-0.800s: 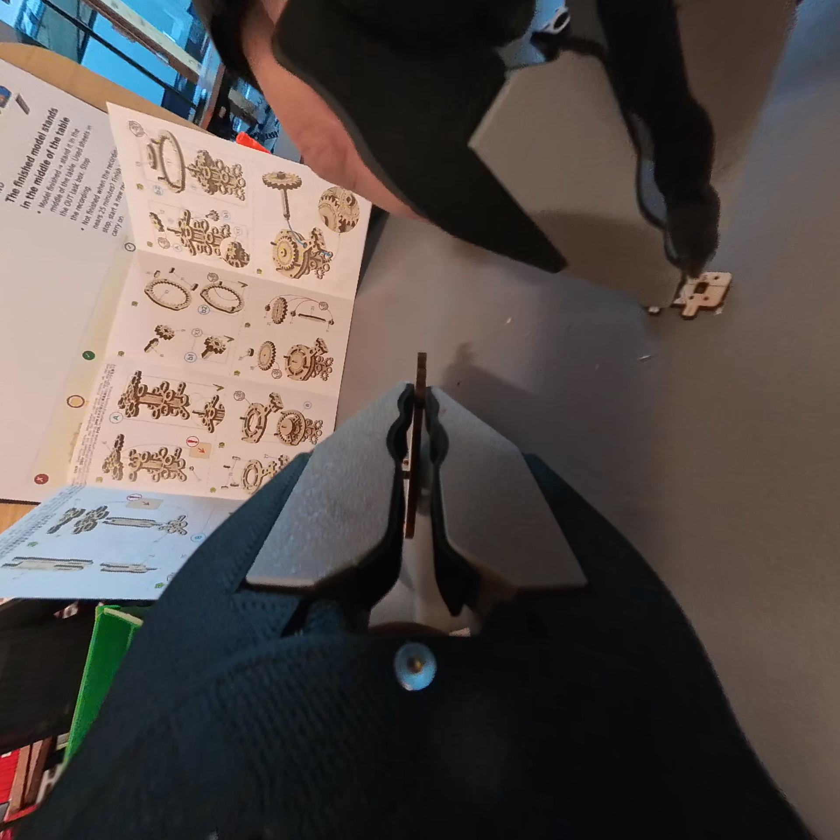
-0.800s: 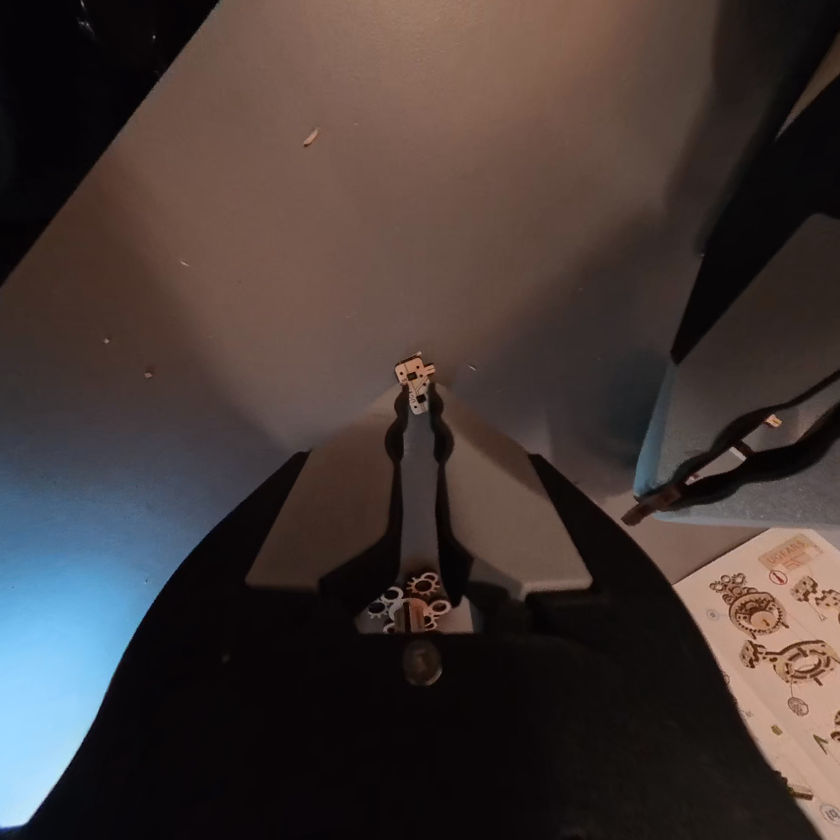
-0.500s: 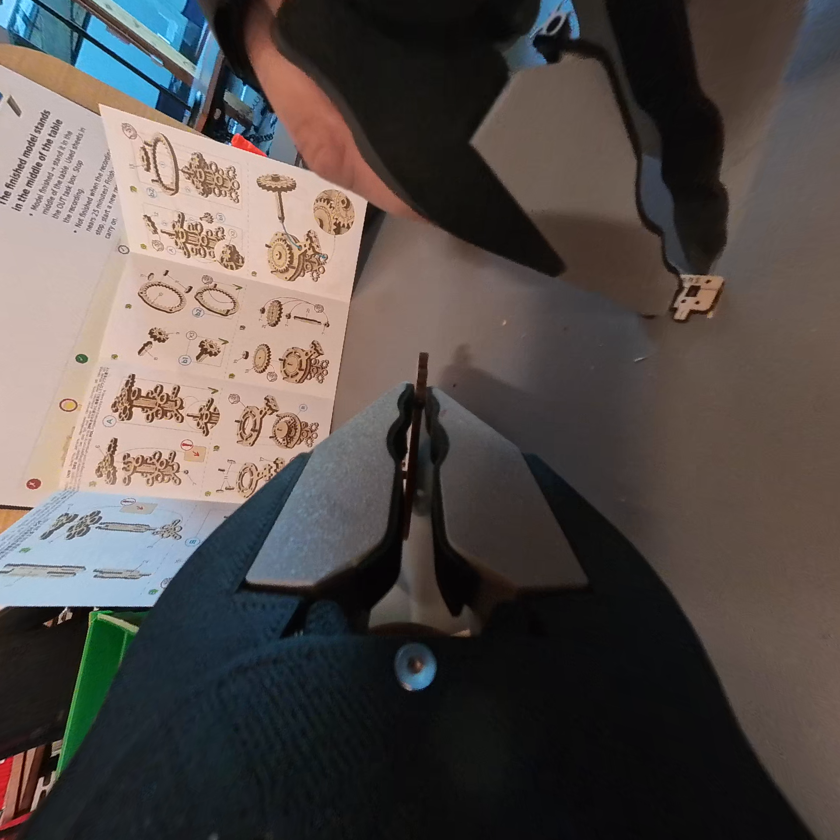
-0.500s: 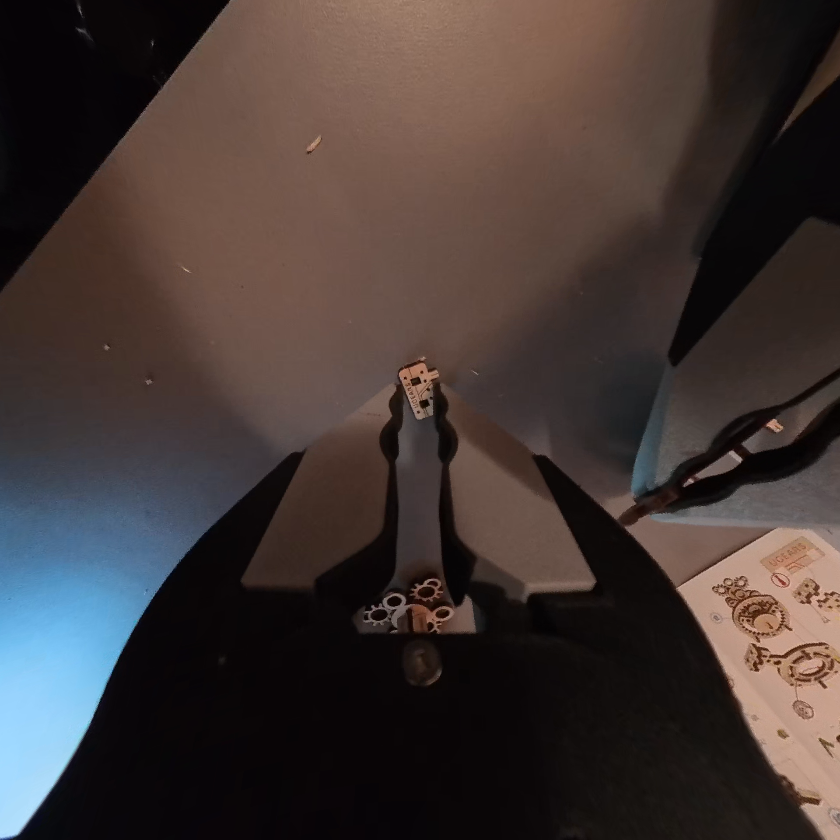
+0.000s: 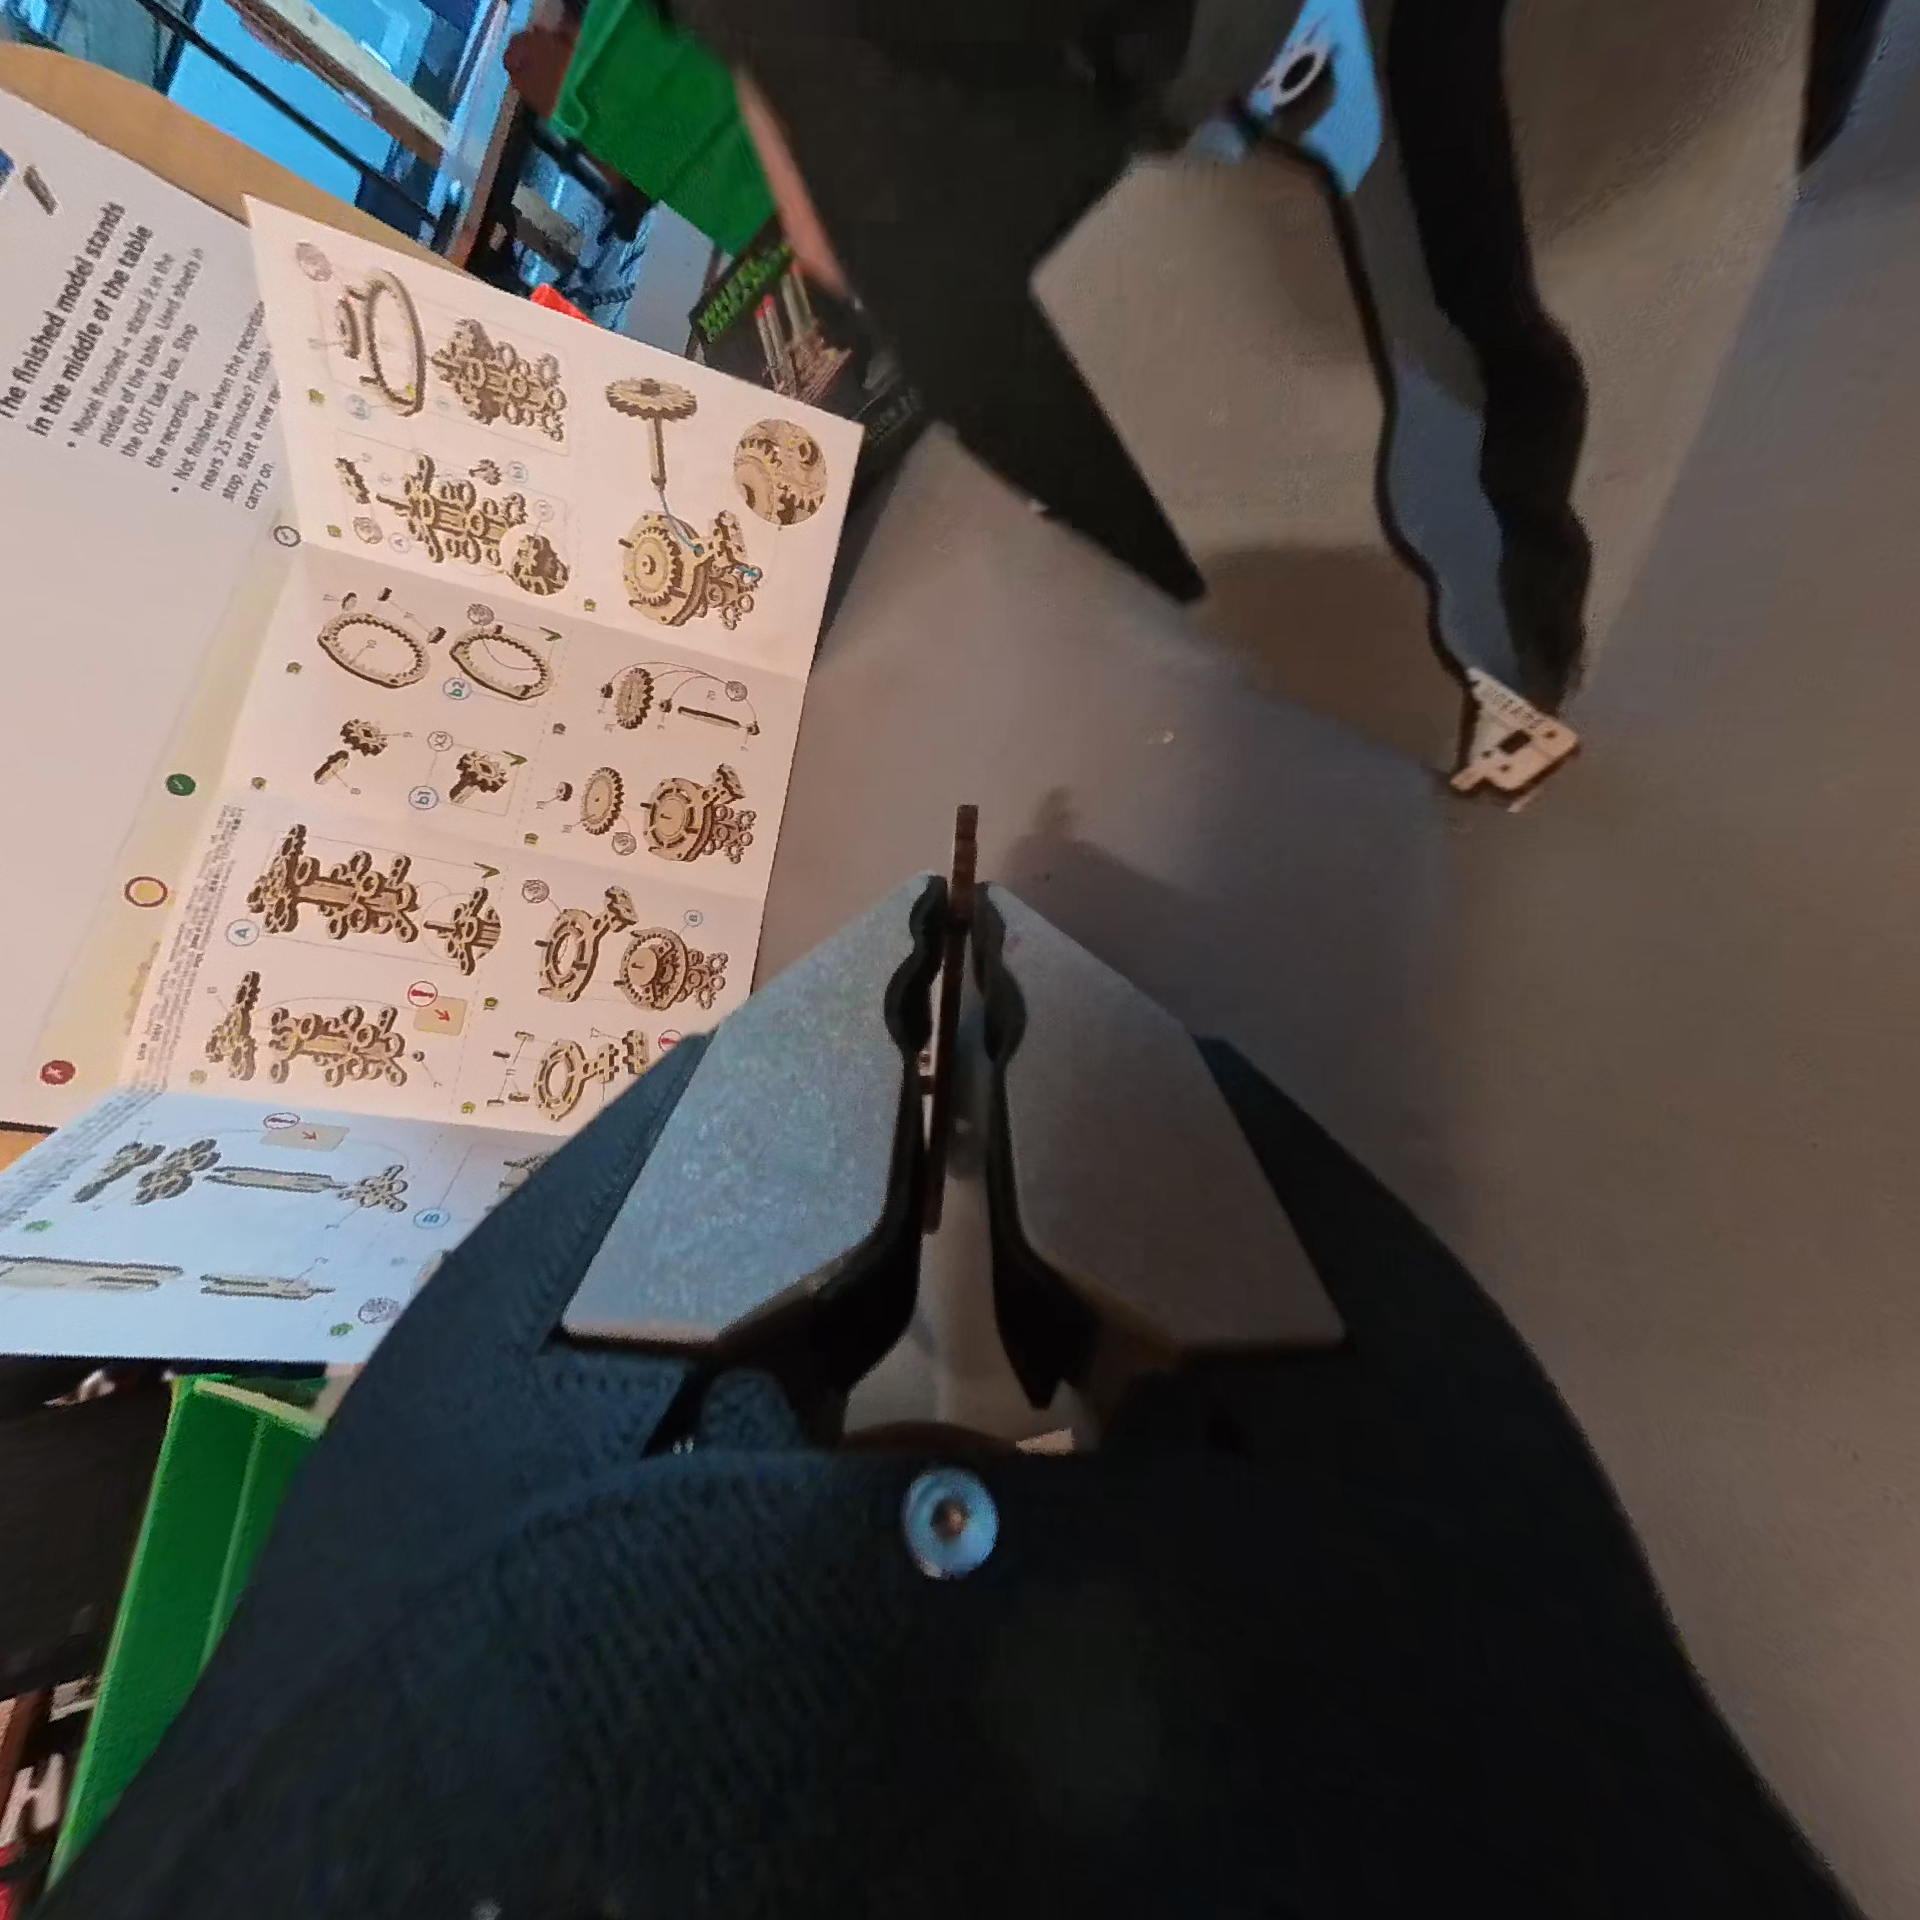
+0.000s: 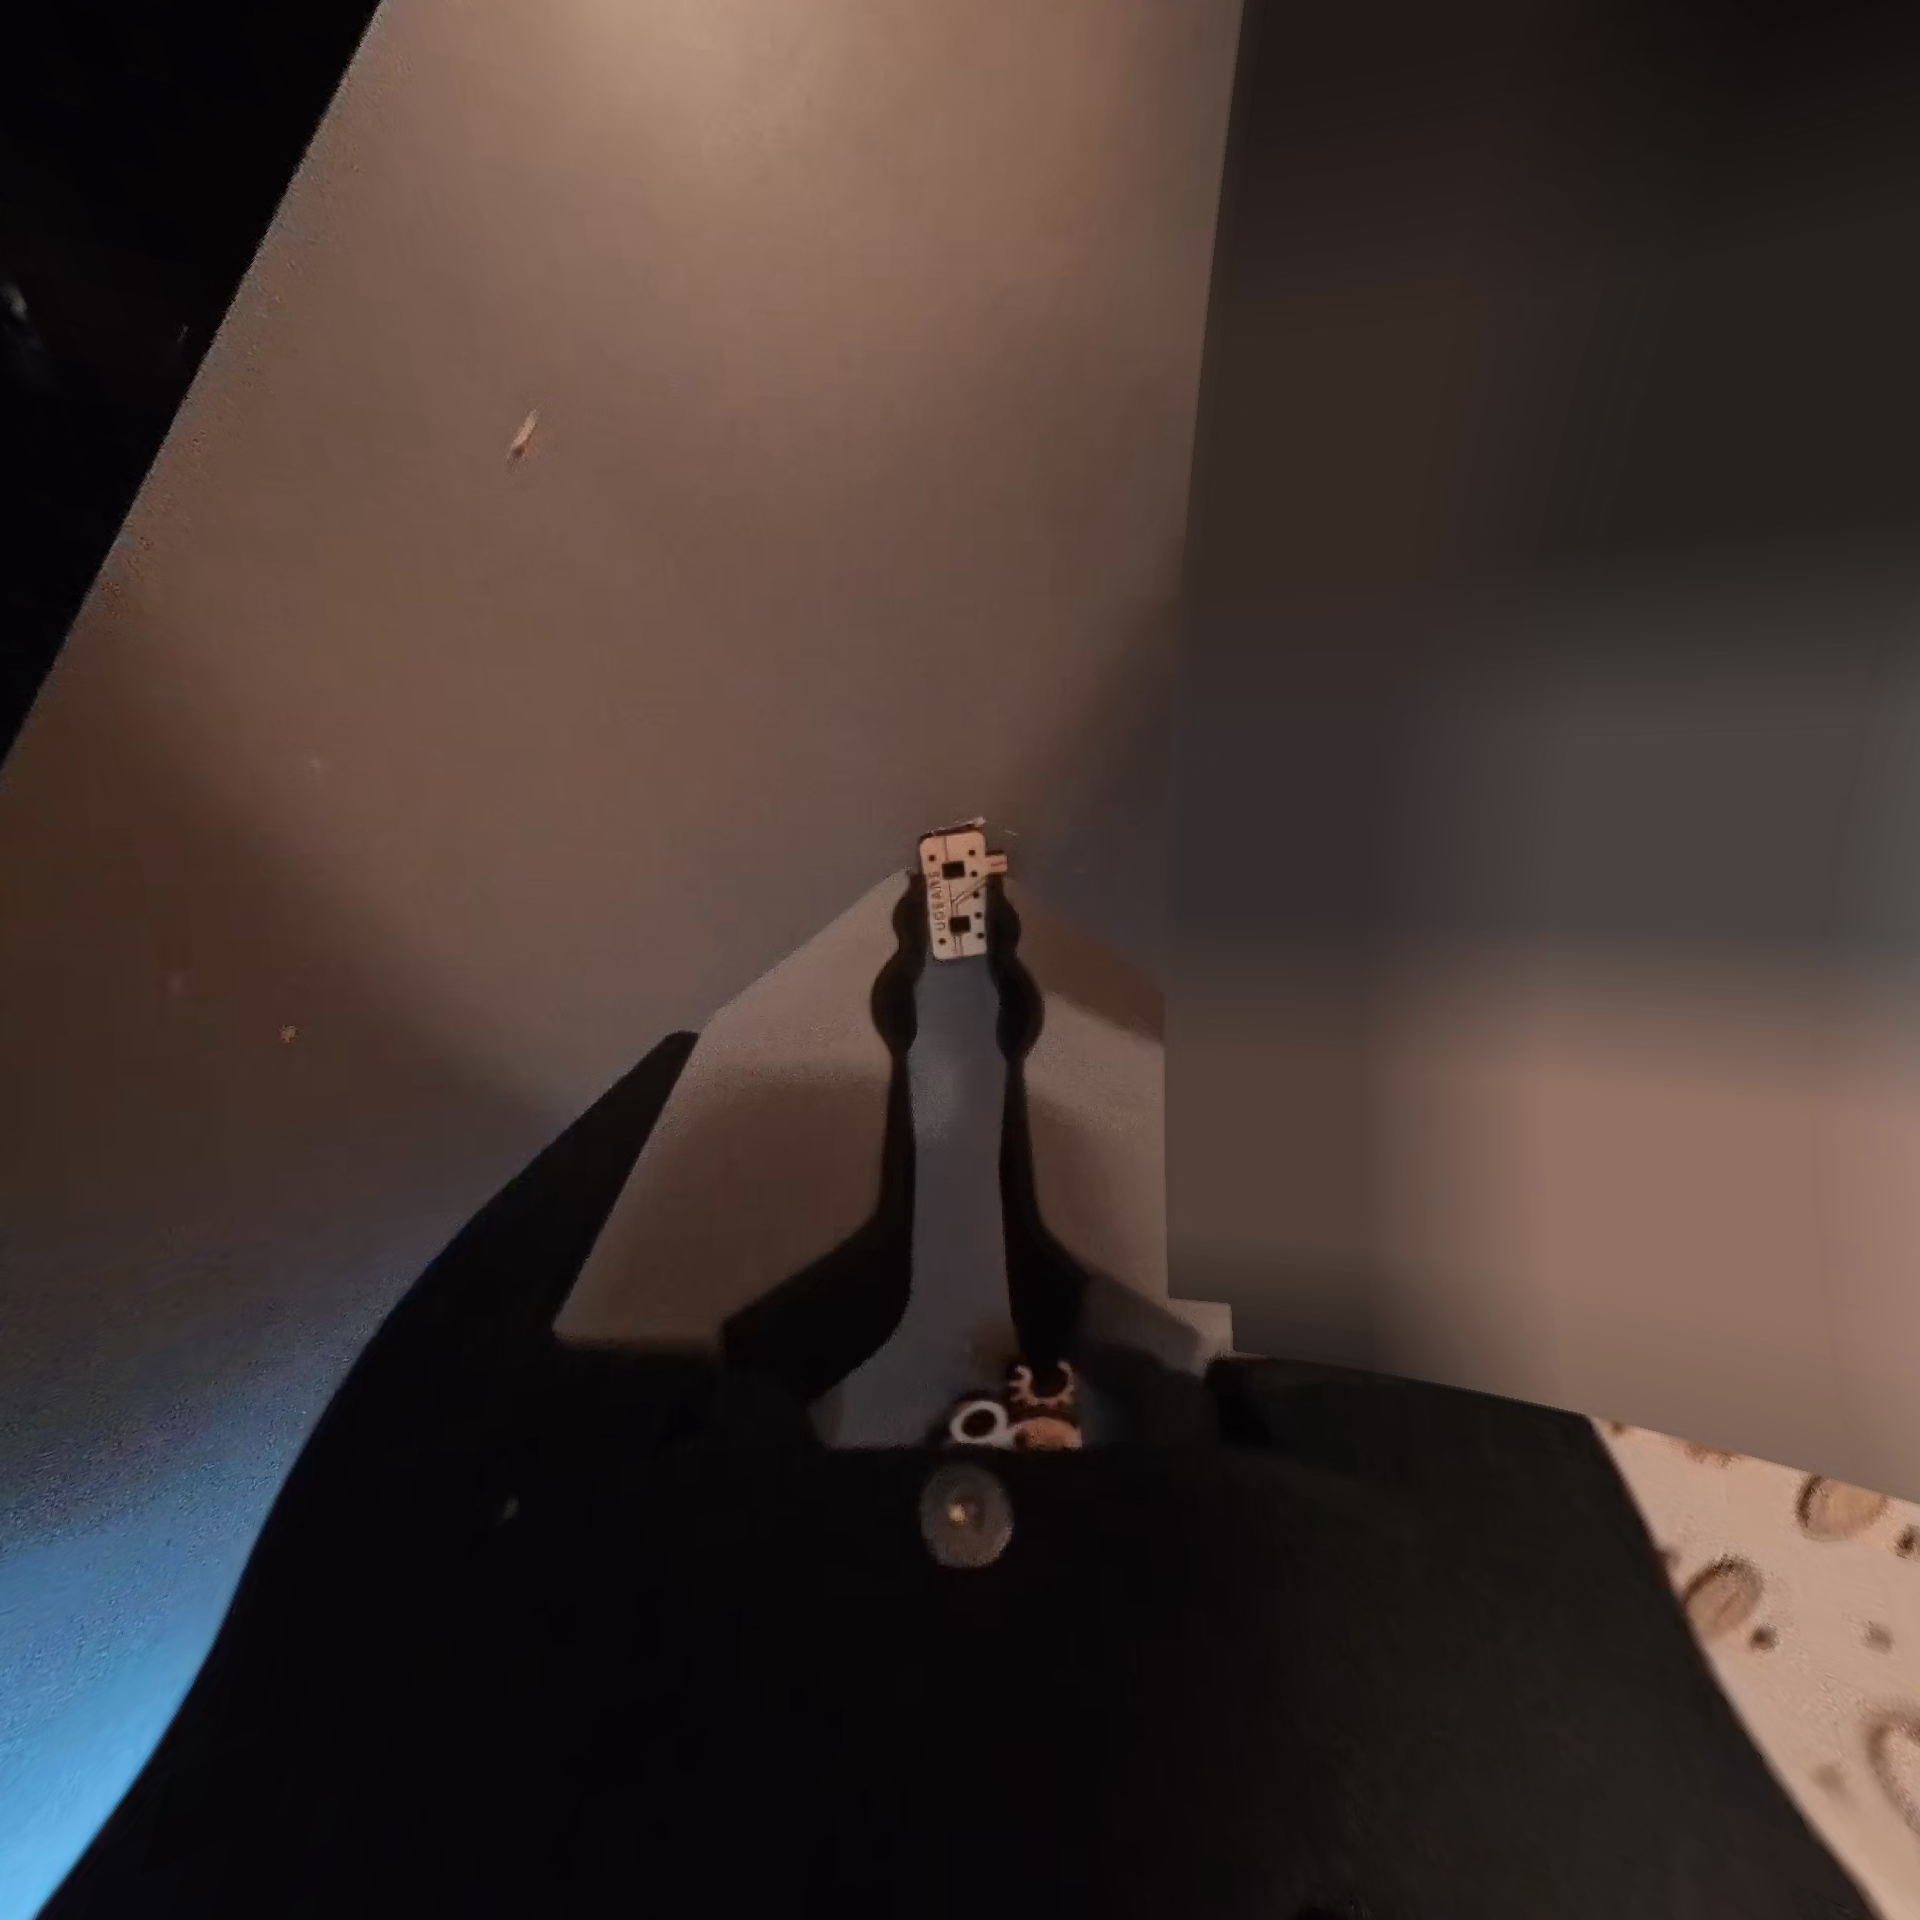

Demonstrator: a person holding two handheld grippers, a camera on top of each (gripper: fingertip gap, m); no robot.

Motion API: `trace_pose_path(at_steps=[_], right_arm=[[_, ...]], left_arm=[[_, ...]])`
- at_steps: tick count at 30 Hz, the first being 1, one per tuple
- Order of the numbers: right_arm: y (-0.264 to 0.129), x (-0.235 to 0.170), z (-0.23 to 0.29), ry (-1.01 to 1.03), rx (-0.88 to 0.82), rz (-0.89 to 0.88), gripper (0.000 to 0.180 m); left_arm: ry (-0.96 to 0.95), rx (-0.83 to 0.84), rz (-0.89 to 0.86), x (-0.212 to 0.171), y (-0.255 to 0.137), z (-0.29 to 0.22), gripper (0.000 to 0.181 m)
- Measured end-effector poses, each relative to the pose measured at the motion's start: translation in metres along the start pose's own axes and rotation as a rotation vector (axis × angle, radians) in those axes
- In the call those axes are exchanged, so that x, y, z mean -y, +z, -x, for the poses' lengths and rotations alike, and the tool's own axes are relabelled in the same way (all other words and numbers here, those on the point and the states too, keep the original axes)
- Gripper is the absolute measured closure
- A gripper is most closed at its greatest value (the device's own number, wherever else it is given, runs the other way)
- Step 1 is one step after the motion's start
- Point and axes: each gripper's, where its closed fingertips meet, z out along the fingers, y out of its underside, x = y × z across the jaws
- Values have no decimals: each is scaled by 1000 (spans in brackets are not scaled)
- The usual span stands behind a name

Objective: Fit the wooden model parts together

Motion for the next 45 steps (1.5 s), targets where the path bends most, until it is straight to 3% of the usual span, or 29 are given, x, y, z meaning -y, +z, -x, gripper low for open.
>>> trace_pose_path(at_steps=[1,5,7,13,17,20,28,45], right_arm=[[-6,2,-4,47,-68,-55,173],[-50,10,-27,258,-371,-296,172],[-71,10,-35,331,-445,-356,172],[-105,10,-54,405,-465,-299,172],[-120,8,-53,499,-331,-333,172],[-111,2,-53,561,-218,-329,173],[-85,3,-54,613,-54,-283,172],[-82,1,-43,568,-61,-289,173]], left_arm=[[-11,-3,-2,0,0,0,181],[-49,-34,-39,9,0,-5,180],[-93,-62,-67,17,0,-8,180],[-376,-240,-160,51,-13,-8,180],[-709,-453,-300,72,-28,2,181],[-829,-549,-323,65,-23,-4,180],[-742,-524,-307,61,-14,-20,180],[-668,-485,-334,59,-14,-25,178]])
